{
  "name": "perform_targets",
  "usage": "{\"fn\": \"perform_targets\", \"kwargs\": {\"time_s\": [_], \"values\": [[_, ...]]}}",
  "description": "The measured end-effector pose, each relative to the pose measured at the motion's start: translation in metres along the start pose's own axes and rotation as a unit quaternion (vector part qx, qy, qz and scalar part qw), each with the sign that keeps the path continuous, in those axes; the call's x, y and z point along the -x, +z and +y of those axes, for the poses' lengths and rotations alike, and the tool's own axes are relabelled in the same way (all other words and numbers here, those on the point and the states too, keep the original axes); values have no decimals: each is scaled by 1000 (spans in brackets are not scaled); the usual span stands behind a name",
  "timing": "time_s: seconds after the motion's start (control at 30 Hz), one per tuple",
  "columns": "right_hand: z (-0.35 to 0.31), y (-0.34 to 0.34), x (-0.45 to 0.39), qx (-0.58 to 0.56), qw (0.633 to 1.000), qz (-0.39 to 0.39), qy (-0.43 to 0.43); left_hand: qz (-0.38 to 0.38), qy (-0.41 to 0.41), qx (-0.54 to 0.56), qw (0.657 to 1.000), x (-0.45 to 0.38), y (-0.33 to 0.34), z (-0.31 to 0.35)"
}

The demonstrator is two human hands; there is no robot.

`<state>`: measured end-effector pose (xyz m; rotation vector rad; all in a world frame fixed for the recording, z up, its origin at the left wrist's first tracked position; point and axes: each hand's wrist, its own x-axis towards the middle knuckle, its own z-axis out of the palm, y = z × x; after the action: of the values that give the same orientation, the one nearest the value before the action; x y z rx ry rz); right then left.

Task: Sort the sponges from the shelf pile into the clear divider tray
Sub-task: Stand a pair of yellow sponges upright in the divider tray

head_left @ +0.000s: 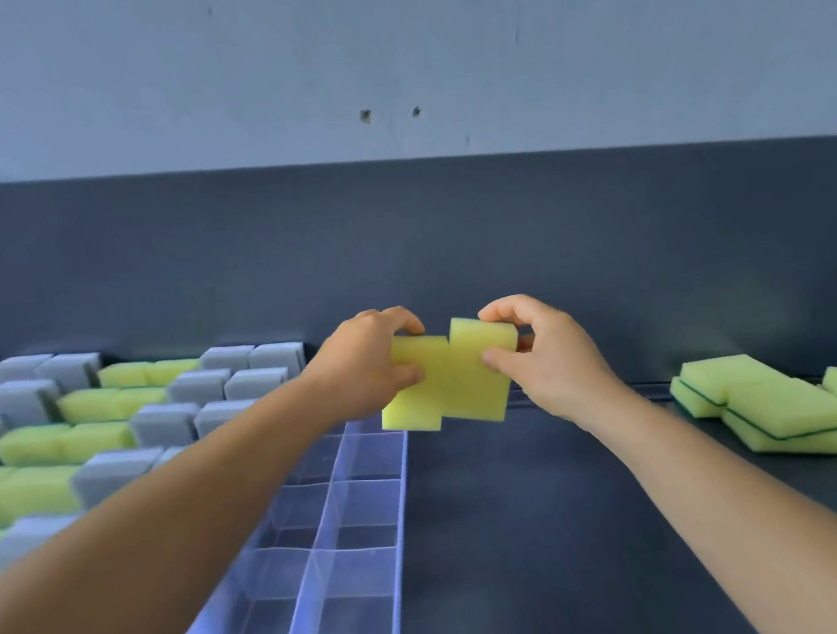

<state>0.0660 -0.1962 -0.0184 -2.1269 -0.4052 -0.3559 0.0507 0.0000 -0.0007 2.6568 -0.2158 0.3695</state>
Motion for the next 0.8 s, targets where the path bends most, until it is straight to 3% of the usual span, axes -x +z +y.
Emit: {"fn": "perform_targets", "kwargs": {"time_s": [0.33,0.8], "values": [[-28,63,-51,49,998,16,-27,65,-44,-24,997,-31,-38,-76],[-9,122,-85,120,993,-19,-14,-28,-49,-142,988,-72,-19,-114]]}}
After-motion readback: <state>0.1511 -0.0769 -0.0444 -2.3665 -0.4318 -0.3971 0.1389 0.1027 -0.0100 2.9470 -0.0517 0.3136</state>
